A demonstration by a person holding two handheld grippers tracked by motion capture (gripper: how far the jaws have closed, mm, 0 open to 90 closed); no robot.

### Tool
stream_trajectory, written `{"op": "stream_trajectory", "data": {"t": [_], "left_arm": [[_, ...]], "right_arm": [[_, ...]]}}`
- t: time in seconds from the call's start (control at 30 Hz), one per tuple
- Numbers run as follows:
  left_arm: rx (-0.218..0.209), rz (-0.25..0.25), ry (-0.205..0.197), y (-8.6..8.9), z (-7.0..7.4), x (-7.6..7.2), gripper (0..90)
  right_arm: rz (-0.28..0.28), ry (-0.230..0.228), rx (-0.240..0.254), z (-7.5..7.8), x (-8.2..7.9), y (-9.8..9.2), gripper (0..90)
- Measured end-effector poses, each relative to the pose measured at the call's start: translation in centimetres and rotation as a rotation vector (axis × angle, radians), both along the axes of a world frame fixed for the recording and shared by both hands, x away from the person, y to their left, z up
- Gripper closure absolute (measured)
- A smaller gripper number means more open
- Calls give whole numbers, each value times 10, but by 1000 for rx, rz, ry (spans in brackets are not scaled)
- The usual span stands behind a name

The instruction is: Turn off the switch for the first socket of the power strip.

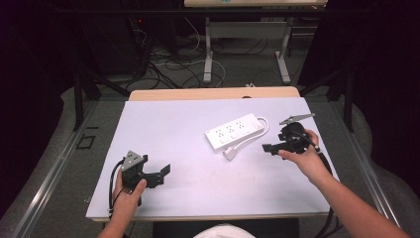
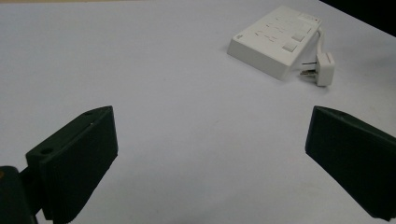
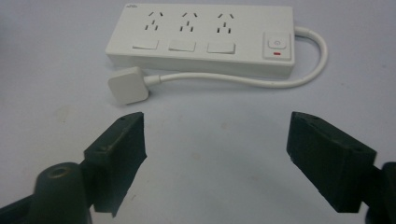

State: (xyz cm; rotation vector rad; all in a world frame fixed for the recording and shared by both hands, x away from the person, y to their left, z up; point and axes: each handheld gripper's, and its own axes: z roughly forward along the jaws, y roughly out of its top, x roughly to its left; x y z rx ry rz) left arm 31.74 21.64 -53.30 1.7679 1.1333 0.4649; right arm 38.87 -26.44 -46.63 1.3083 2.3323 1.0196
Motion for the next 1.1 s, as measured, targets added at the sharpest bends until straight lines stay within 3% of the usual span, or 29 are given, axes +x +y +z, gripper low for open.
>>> {"op": "stream_trajectory", "data": {"t": [0.13, 0.3, 0.53, 0.77, 0.87, 1.1], "left_arm": [[1, 2, 0, 0, 0, 0, 22], [2, 3, -1, 0, 0, 0, 22], [0, 6, -1, 0, -1, 0, 22], [6, 3, 5, 1, 0, 0, 22], [3, 6, 6, 1, 0, 0, 22], [5, 8, 2, 0, -1, -1, 22]], "right_arm": [[-28, -19, 22, -3, -7, -13, 133], [-64, -18, 46, -8, -17, -24, 0], [-106, -59, 70, -12, -34, -37, 0], [-97, -110, 56, -16, -52, -48, 0], [-103, -140, 26, -21, -60, -53, 0], [-123, -149, 27, -35, -77, -67, 0]]}}
